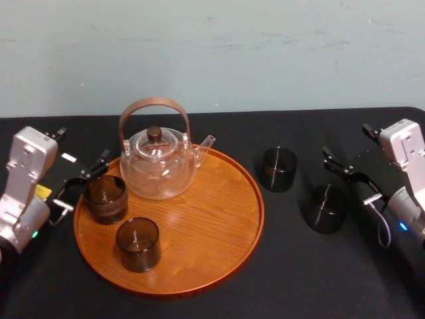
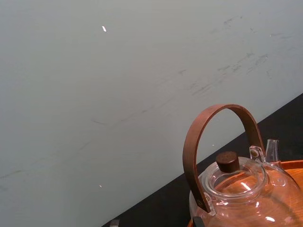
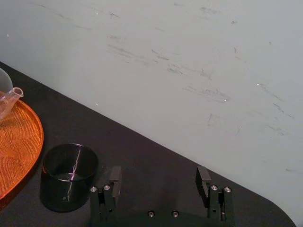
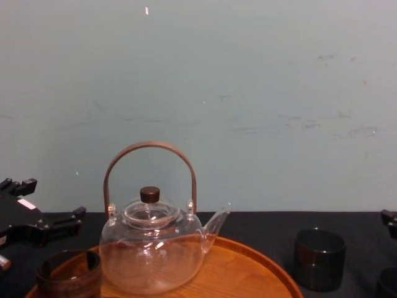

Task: Pick up the glass from the table and place it on the tray.

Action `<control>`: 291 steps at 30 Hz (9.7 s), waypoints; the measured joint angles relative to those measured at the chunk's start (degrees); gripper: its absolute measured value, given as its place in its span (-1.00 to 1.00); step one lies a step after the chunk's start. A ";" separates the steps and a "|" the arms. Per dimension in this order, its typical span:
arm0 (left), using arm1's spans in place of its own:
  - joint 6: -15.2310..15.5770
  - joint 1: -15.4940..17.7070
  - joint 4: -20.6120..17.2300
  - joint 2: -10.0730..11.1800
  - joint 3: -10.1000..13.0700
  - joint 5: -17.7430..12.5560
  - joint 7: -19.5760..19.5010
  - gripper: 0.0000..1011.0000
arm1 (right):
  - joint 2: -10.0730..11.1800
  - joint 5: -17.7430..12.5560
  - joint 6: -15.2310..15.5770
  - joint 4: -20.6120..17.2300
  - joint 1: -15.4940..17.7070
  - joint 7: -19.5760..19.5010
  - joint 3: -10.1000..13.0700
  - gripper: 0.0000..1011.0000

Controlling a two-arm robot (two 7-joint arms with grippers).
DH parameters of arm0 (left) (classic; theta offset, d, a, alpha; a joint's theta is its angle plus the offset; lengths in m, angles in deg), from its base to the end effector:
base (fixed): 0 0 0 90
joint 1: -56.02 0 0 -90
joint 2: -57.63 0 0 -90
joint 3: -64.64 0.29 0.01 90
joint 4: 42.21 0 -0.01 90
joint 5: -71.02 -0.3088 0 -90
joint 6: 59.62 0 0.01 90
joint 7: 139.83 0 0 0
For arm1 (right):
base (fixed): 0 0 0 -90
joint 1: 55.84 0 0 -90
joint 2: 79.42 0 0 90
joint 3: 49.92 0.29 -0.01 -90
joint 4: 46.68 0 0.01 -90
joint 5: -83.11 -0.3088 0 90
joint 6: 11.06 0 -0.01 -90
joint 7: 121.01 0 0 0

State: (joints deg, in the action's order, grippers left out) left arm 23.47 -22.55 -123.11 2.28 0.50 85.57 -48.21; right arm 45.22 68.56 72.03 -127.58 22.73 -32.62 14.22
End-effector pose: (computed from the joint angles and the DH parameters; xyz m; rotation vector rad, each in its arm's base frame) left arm 0.3581 0.0827 -0.3023 0.3045 -0.2851 1.2480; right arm 0.3581 -0.0827 -0.3023 -0.3043 -0.2849 -1.2478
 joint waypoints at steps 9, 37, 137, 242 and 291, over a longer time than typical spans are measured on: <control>0.00 0.00 0.00 0.00 0.00 0.00 0.00 0.98 | 0.00 0.00 0.00 0.00 0.00 0.00 0.00 0.98; 0.00 0.00 0.00 0.00 0.01 0.00 0.00 0.98 | 0.26 -0.12 -0.26 -0.54 0.66 1.52 0.87 0.98; 0.00 0.00 0.00 0.00 0.00 0.00 0.00 0.98 | -0.17 -5.61 24.32 -12.87 12.04 19.84 12.55 0.98; 0.00 0.00 0.00 0.00 0.00 0.00 0.00 0.98 | -5.19 -4.81 20.04 -10.66 -1.74 32.96 -5.68 0.78; 0.00 0.00 0.00 0.00 0.00 0.00 0.00 0.98 | -6.58 -3.66 19.62 -4.92 -3.40 33.05 -8.78 0.89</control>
State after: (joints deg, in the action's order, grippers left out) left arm 23.47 -22.55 -123.11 2.28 0.50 85.57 -48.21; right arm 38.64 64.90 91.65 -132.50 19.33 0.42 5.44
